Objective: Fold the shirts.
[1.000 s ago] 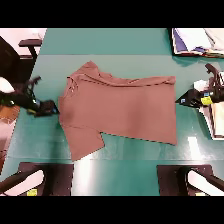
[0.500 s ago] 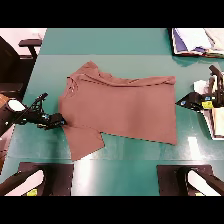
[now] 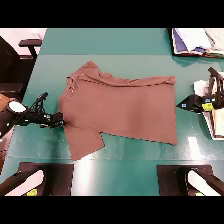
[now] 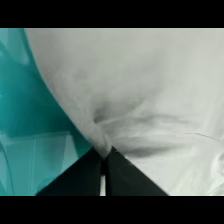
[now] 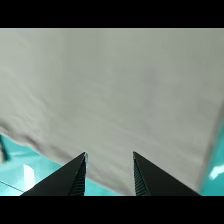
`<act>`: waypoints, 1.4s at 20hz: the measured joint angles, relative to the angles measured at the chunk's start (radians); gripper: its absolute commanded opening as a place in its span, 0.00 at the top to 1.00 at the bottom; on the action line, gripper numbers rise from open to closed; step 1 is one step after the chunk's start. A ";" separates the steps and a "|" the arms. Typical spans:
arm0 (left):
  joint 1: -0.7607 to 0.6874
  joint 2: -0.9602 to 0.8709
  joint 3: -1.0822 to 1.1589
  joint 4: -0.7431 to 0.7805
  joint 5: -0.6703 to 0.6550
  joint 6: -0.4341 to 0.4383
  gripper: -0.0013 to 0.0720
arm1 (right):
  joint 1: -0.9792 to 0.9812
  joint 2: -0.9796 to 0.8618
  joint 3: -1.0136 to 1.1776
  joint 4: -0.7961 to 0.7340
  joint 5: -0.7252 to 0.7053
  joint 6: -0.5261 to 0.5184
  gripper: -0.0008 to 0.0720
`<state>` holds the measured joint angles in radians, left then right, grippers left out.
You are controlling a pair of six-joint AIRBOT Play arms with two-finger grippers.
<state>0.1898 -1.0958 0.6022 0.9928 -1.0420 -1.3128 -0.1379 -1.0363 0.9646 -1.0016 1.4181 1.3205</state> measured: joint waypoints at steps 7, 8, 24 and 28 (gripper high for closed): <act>0.000 0.078 0.017 -0.001 -0.025 0.010 0.95 | -0.047 -0.002 -0.092 -0.248 0.081 0.057 0.32; 0.000 0.086 0.017 -0.001 -0.029 0.011 0.95 | -0.076 -0.003 -0.135 -0.250 0.080 0.060 0.32; 0.000 0.120 0.024 -0.023 -0.046 0.013 0.95 | -0.279 0.023 -0.544 0.002 -0.108 -0.054 0.97; 0.000 0.198 0.134 -0.033 -0.067 -0.002 0.95 | -0.281 0.123 -0.412 0.063 -0.085 -0.083 0.97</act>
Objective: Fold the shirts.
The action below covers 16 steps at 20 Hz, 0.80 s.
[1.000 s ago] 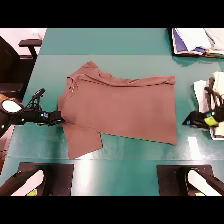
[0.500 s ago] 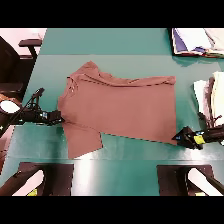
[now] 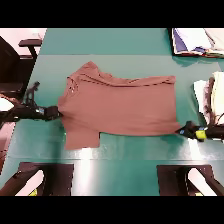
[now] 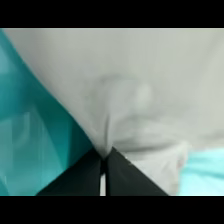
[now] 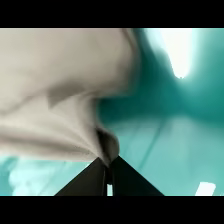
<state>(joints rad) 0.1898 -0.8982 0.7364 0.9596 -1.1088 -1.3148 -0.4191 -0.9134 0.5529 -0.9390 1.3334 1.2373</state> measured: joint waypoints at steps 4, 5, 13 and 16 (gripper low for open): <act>0.000 0.084 0.304 -0.018 -0.032 -0.032 0.95 | 0.000 0.093 0.329 0.027 0.031 0.017 0.97; 0.000 0.096 0.400 -0.024 -0.039 -0.037 0.95 | 0.001 0.105 0.437 0.028 0.037 0.024 0.97; 0.001 0.129 1.152 -0.042 -0.061 -0.106 0.95 | 0.036 0.003 1.314 0.023 0.155 0.138 0.97; 0.001 0.131 1.295 -0.045 -0.068 -0.131 0.96 | 0.096 -0.071 1.564 0.005 0.231 0.204 0.97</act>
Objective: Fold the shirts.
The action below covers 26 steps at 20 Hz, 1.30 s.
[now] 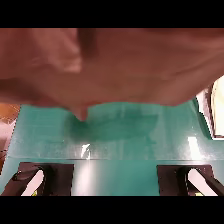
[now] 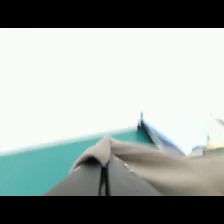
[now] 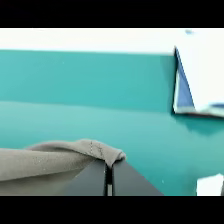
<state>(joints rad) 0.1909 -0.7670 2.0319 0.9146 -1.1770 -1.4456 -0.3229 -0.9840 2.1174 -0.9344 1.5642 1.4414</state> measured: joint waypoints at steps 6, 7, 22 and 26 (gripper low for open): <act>0.000 -0.105 -0.063 0.023 -0.041 -0.018 0.95 | 0.154 -0.103 -0.005 -0.165 0.063 0.085 0.97; 0.000 -0.145 -0.101 0.027 -0.060 -0.019 0.95 | 0.182 -0.129 -0.047 -0.200 0.064 0.089 0.97; -0.128 -0.899 -0.353 0.090 0.146 0.050 0.95 | 0.294 -0.806 -0.091 -0.388 -0.072 0.066 0.97; -0.131 -0.925 -0.310 0.132 0.103 0.082 0.95 | 0.295 -0.795 -0.157 -0.393 -0.116 0.027 0.97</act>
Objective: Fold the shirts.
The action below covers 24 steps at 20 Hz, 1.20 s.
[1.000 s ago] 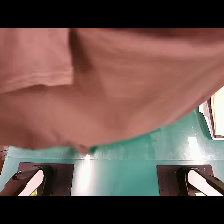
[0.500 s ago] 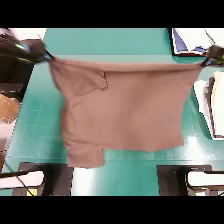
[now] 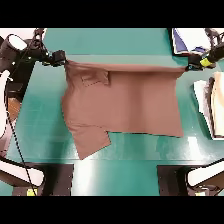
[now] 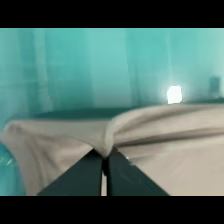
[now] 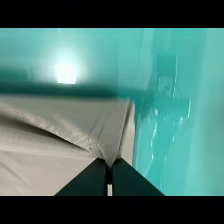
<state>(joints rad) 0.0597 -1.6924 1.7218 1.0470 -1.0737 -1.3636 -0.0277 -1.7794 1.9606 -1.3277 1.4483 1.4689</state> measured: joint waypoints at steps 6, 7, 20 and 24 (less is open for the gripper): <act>-0.001 -0.008 -0.115 0.062 -0.101 0.015 0.95 | 0.002 0.068 -0.260 -0.002 -0.050 -0.032 0.96; -0.002 -0.009 -0.145 0.068 -0.102 0.015 0.91 | 0.006 0.072 -0.295 -0.004 -0.057 -0.033 0.96; -0.001 0.300 -0.422 0.201 -0.219 -0.035 0.32 | 0.006 0.227 -0.409 0.158 -0.016 -0.060 0.51; -0.001 0.521 -0.696 0.234 -0.222 -0.064 0.31 | -0.037 0.352 -0.410 0.153 0.060 -0.065 0.46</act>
<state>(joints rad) 0.0586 -1.1717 1.0256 1.2808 -1.2961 -1.4273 -0.0643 -1.4273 1.5505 -1.1748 1.5082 1.4036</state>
